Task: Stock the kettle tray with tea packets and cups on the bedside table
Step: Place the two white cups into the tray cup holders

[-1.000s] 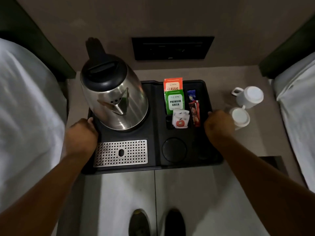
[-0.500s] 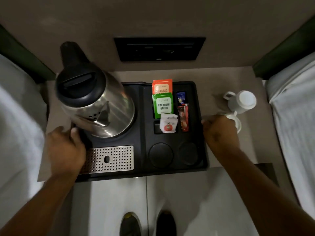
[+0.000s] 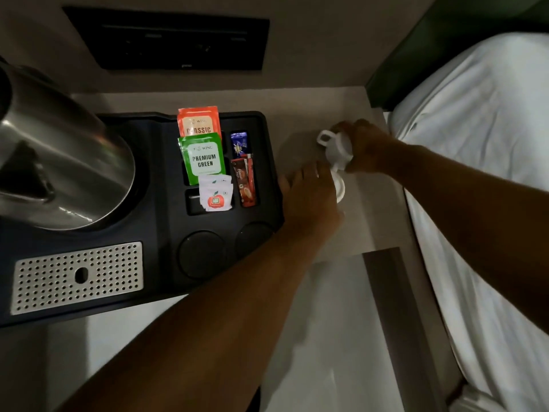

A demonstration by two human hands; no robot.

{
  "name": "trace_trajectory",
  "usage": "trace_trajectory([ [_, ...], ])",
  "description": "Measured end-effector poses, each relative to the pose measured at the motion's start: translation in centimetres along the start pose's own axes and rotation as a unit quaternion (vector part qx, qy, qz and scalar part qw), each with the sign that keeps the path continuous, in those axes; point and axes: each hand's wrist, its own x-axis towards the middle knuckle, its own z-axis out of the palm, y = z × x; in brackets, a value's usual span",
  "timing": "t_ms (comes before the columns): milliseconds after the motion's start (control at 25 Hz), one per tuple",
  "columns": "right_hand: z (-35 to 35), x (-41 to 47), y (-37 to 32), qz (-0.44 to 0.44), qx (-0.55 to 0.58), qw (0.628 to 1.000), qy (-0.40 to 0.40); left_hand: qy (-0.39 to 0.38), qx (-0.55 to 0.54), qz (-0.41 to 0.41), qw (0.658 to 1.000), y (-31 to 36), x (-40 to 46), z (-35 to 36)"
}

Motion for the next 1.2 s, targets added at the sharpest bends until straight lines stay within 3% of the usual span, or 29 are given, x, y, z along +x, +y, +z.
trace_trajectory([
  [120, -0.4, -1.4, 0.3, 0.019, 0.070, 0.995, 0.062, 0.039, -0.031, 0.032, 0.998, -0.1, -0.3, -0.6],
  [280, 1.0, -9.2, -3.6, 0.044, 0.245, 0.942, 0.223, 0.144, -0.110, 0.030, 0.983, -6.0, -7.0, -4.1],
  [400, 4.4, -14.5, -10.5, -0.012, 0.292, 0.942, 0.164, 0.157, -0.071, -0.040, 0.984, -12.4, -12.5, -5.5],
  [520, 7.1, -16.1, -15.5, -0.011, 0.226, 0.970, 0.090, 0.088, -0.038, -0.094, 0.991, -15.5, -14.2, -5.6],
  [680, 8.2, -15.9, -16.6, 0.002, 0.152, 0.986, 0.065, 0.107, -0.047, -0.075, 0.990, -16.2, -14.6, -4.4],
  [960, 9.8, -15.6, -17.4, -0.013, 0.130, 0.988, 0.080, 0.135, -0.039, -0.046, 0.989, -17.2, -14.7, -3.9],
  [1200, 8.1, -15.1, -18.0, 0.007, 0.121, 0.992, 0.021, 0.059, -0.004, -0.058, 0.997, -16.9, -14.5, -5.6],
])
